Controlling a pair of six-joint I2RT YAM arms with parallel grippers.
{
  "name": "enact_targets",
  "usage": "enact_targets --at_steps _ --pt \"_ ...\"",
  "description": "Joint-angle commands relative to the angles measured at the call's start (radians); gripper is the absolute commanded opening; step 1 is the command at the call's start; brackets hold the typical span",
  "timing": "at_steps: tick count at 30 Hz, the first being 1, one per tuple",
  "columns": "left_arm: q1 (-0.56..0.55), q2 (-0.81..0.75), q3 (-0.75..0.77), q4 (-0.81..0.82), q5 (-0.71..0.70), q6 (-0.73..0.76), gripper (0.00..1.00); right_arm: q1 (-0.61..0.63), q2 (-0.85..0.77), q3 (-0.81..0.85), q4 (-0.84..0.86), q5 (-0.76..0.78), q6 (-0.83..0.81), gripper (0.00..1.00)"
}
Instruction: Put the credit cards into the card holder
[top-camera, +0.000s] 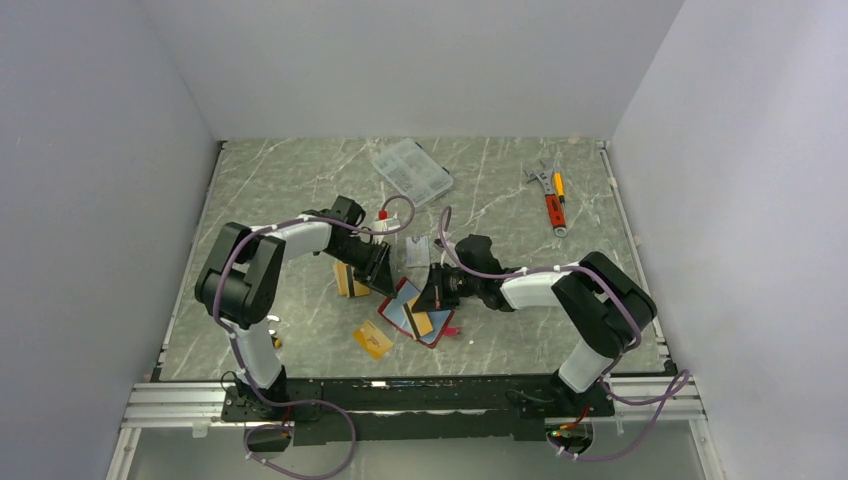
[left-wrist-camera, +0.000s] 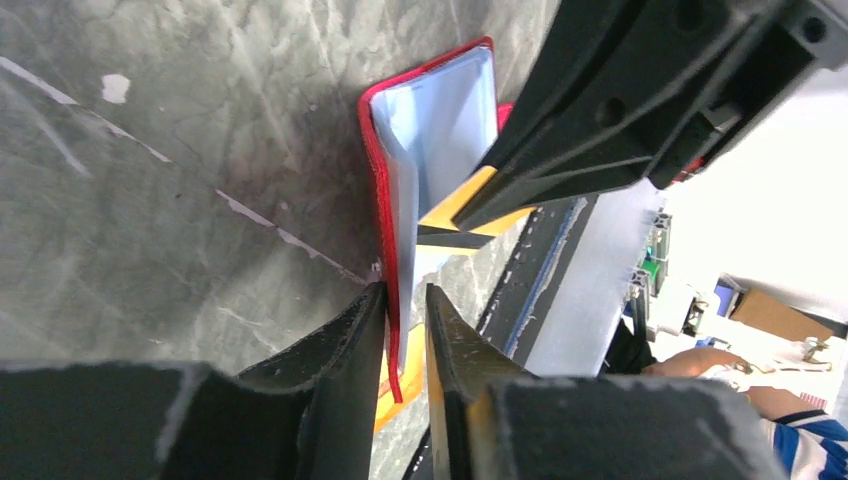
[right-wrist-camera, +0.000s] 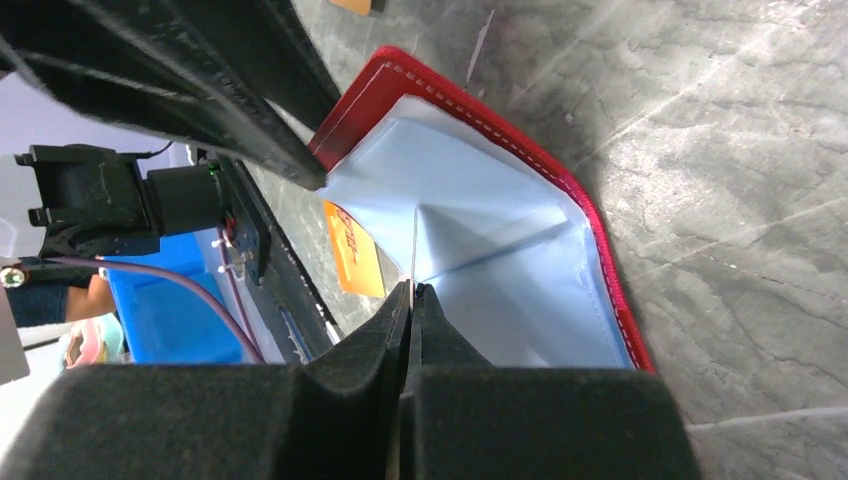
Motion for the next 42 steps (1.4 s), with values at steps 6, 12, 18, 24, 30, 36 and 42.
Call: enact_targets --at_steps 6,12,18,24,30,36,42 --pt "-0.037 0.090 0.027 0.003 -0.054 0.004 0.06 0.008 -0.045 0.012 0.010 -0.014 -0.016 0.00" --pt "-0.044 0.006 -0.067 0.075 -0.078 -0.027 0.08 0.005 -0.067 -0.019 -0.056 0.002 -0.037 0.00" --pt "-0.025 -0.146 -0.163 0.171 -0.132 -0.154 0.06 0.005 -0.114 -0.022 -0.132 -0.015 -0.085 0.00" --pt "0.055 -0.103 -0.182 0.203 -0.116 -0.212 0.06 0.033 -0.180 0.018 -0.316 0.023 -0.193 0.00" --pt "0.060 -0.093 -0.234 0.303 -0.015 -0.316 0.14 0.084 -0.168 0.089 -0.420 0.169 -0.220 0.00" --pt "0.041 -0.120 -0.323 0.417 0.015 -0.398 0.22 0.072 -0.142 0.154 -0.384 0.168 -0.180 0.00" --pt "0.030 -0.138 -0.342 0.442 0.025 -0.383 0.48 0.066 -0.045 0.212 -0.303 0.121 -0.129 0.00"
